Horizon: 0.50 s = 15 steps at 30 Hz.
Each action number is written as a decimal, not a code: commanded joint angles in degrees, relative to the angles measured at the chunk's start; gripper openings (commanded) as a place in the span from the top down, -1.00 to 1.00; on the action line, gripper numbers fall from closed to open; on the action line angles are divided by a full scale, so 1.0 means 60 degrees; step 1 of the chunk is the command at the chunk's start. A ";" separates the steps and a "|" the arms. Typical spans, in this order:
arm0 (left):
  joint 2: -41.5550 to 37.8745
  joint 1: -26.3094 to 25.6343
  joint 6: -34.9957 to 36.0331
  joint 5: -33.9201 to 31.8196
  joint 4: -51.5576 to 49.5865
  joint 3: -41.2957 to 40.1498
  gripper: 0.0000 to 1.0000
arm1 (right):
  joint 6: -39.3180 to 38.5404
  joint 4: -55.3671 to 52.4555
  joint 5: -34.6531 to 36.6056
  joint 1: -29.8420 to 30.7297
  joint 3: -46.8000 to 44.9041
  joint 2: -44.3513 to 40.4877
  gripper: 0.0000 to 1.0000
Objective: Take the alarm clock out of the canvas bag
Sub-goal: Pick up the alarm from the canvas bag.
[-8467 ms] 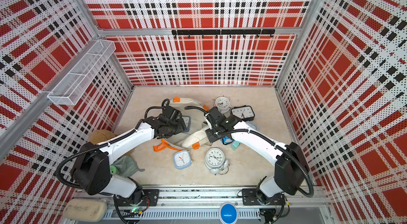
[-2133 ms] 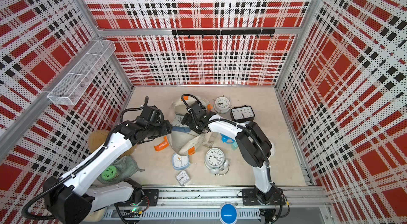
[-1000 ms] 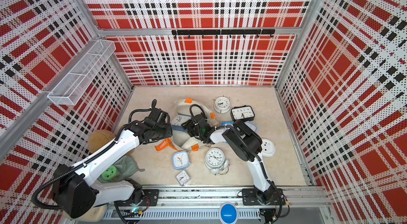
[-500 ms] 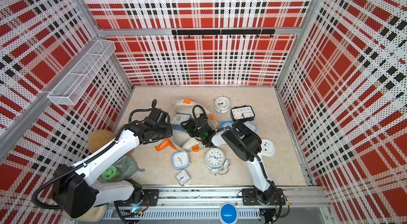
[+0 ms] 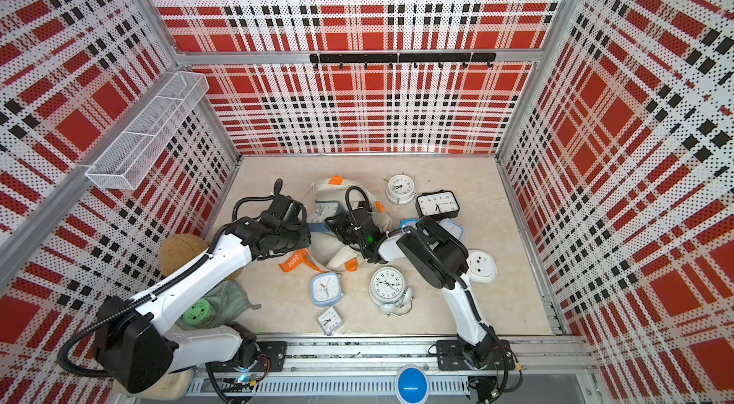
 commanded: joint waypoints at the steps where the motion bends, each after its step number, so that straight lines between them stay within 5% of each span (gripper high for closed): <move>1: -0.0078 -0.0029 0.0122 -0.0175 0.0010 0.0063 0.39 | -0.0073 0.0030 0.0192 -0.0052 0.0092 0.0130 0.22; 4: -0.0158 0.0032 0.0125 -0.0265 0.0012 0.0102 0.42 | -0.0125 -0.0071 0.0150 -0.0045 -0.0043 -0.0115 0.37; 9: -0.0456 0.0552 0.0154 -0.0345 0.0040 0.0131 0.97 | -0.0813 -0.1197 0.0075 -0.0042 -0.0107 -0.1036 0.43; 15: -0.0724 0.1588 0.0446 -0.0312 0.0069 0.0455 1.00 | -0.2774 -0.4258 0.0203 -0.0050 0.0584 -0.2766 0.44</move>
